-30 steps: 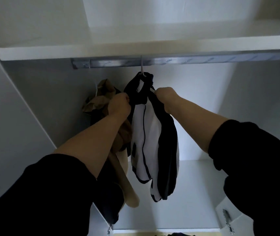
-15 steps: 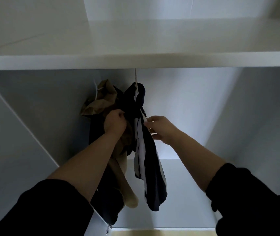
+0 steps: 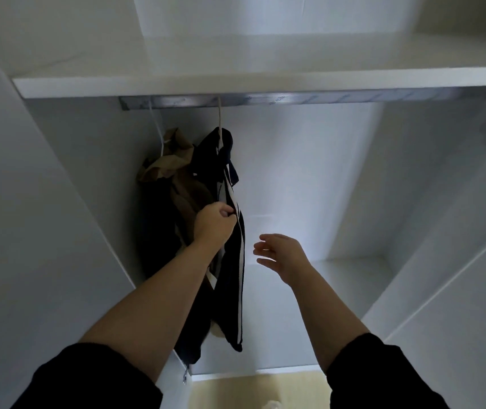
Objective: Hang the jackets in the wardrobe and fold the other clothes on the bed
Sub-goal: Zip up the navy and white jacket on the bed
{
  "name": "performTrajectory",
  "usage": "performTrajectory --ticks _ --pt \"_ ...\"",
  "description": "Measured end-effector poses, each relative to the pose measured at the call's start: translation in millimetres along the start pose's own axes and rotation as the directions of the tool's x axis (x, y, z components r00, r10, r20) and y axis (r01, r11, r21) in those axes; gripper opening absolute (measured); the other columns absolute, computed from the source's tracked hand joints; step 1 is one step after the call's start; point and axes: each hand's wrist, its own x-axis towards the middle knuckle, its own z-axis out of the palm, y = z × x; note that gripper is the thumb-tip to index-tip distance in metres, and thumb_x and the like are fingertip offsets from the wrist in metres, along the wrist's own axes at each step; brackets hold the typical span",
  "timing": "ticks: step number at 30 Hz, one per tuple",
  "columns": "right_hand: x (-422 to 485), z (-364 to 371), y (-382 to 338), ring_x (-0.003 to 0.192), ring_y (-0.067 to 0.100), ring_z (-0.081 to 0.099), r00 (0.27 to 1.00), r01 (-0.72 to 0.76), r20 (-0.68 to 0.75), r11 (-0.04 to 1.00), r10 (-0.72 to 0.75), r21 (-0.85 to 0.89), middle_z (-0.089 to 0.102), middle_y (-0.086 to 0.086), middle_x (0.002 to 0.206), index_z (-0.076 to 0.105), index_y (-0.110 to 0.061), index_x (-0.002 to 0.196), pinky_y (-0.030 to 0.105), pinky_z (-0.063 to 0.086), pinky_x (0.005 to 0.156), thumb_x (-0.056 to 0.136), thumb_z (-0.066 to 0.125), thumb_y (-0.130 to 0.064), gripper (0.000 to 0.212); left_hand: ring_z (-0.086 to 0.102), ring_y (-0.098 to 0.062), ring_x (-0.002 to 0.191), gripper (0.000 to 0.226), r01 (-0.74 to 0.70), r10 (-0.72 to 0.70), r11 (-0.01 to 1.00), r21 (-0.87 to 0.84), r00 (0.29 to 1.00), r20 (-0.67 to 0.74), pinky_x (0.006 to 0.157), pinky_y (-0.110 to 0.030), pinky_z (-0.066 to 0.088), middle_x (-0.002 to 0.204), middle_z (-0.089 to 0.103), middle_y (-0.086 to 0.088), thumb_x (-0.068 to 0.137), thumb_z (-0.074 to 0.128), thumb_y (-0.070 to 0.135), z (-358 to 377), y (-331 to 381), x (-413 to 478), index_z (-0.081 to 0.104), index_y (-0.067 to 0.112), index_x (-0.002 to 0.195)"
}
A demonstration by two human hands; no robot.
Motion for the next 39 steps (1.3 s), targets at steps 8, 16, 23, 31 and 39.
performTrajectory --ticks 8,16,23,31,39 --pt "-80.9 -18.7 12.1 0.089 0.019 0.064 0.882 0.252 -0.3 0.903 -0.362 -0.349 0.067 0.004 0.093 0.064 -0.009 0.103 0.029 0.053 0.08 0.089 0.047 -0.005 0.023 0.04 -0.018 0.131 0.047 -0.386 0.384 0.897 0.218 0.922 0.052 0.104 -0.028 0.035 0.143 0.045 -0.002 0.095 0.054 0.025 -1.2 1.0 -102.8 0.043 0.018 0.14" --pt "-201.5 -101.6 25.6 0.129 0.021 0.039 0.54 0.193 -0.26 0.419 -0.8 -0.887 0.041 0.007 0.143 0.047 -0.011 0.133 0.025 0.028 0.105 0.093 0.054 -0.013 0.04 0.007 -0.03 0.147 0.073 -0.679 0.731 0.514 0.525 0.666 0.147 0.112 -0.044 -0.001 0.16 0.009 -0.01 0.092 0.051 0.046 37.0 54.1 -216.3 0.016 0.024 0.152" --pt "-336.4 -208.5 34.7 0.132 0.034 0.036 0.328 0.022 -0.426 0.458 -0.843 -0.889 0.04 0.019 0.143 0.046 0.0 0.134 0.036 0.027 0.109 0.092 0.054 -0.009 0.043 0.014 -0.035 0.145 0.076 -0.89 0.844 0.355 0.287 0.437 0.311 0.112 -0.055 0.02 0.158 0.018 -0.015 0.085 0.063 0.039 100.3 124.5 -323.3 0.029 0.017 0.149" --pt "-532.6 -326.9 79.8 0.137 0.025 0.029 0.086 -0.215 -0.587 0.56 -0.805 -0.8 0.036 0.013 0.148 0.04 -0.006 0.139 0.035 0.027 0.111 0.095 0.048 -0.018 0.046 0.005 -0.035 0.147 0.082 -0.996 0.905 0.091 0.012 0.088 0.416 0.113 -0.055 0.014 0.159 0.009 -0.014 0.086 0.059 0.045 184.5 193.1 -509.6 0.017 0.021 0.152" --pt "-781.4 -423.0 187.6 0.142 0.023 0.021 -0.139 -0.436 -0.759 0.728 -0.636 -0.529 0.026 0.008 0.154 0.028 -0.013 0.147 0.043 0.027 0.115 0.098 0.042 -0.031 0.054 -0.007 -0.03 0.147 0.078 -0.944 0.863 -0.081 -0.321 -0.227 0.45 0.116 -0.049 0.005 0.16 -0.005 -0.01 0.092 0.049 0.044 245.6 227.7 -802.4 0.005 0.022 0.153"
